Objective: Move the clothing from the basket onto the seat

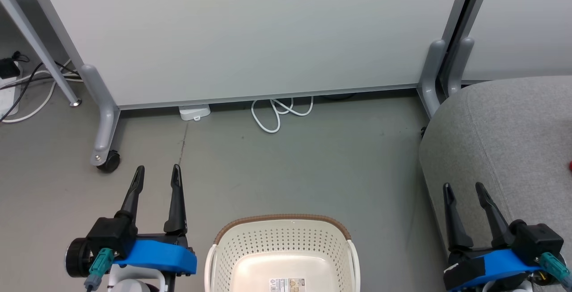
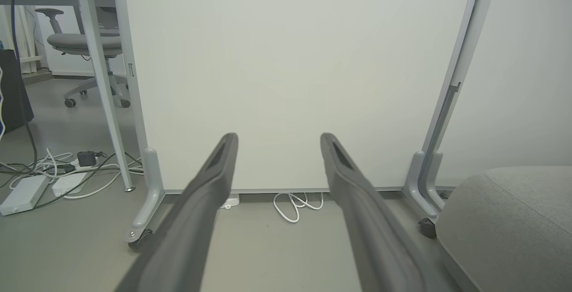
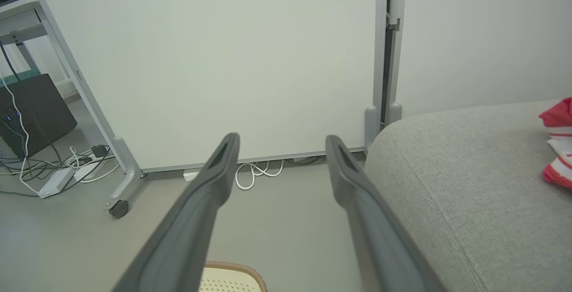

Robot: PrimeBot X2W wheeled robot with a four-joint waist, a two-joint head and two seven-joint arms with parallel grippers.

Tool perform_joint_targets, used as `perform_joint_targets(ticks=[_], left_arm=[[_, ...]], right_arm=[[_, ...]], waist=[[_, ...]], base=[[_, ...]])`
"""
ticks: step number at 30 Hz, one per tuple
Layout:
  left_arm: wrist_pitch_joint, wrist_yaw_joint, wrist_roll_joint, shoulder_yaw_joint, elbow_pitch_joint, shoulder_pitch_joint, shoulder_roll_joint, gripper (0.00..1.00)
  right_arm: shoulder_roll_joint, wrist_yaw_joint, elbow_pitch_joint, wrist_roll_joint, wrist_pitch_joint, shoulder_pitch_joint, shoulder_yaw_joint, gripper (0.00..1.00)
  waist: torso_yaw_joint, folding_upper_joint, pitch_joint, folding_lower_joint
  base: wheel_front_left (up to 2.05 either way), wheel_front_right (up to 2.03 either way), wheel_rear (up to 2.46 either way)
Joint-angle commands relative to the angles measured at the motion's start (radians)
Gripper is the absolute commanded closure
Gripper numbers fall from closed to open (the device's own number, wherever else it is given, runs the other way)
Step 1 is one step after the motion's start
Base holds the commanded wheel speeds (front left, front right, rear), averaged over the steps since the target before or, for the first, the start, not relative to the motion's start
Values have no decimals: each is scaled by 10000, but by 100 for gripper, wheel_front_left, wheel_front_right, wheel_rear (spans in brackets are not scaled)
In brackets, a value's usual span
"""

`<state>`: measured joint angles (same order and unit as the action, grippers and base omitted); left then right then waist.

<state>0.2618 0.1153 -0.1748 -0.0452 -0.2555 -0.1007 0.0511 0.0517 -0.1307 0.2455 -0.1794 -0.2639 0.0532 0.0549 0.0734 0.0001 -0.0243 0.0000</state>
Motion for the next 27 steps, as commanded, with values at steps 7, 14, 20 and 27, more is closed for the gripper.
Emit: perform_joint_targets(ticks=[7, 14, 20, 27], left_arm=[[46, 48, -75, -55, -57, 158, -7, 0], [46, -49, -40, -91, -115, 197, -8, 0], [46, -74, -75, -104, -110, 219, -8, 0], [-26, -46, -35, -53, -236, 220, -6, 100]], right_arm=[[-17, -1, 105, -185, -7, -213, -25, 0], [-18, -1, 113, -228, -7, -216, -28, 0], [-17, -1, 96, -220, -7, -241, -37, 0], [-13, 0, 243, -221, 7, -173, -36, 100]], waist=[[-40, -1, 75, 0], [-81, -1, 87, 0], [-95, -1, 85, 0], [-85, -1, 68, 1]], base=[[0, 0, 0], [0, 0, 0], [0, 0, 0], [0, 0, 0]])
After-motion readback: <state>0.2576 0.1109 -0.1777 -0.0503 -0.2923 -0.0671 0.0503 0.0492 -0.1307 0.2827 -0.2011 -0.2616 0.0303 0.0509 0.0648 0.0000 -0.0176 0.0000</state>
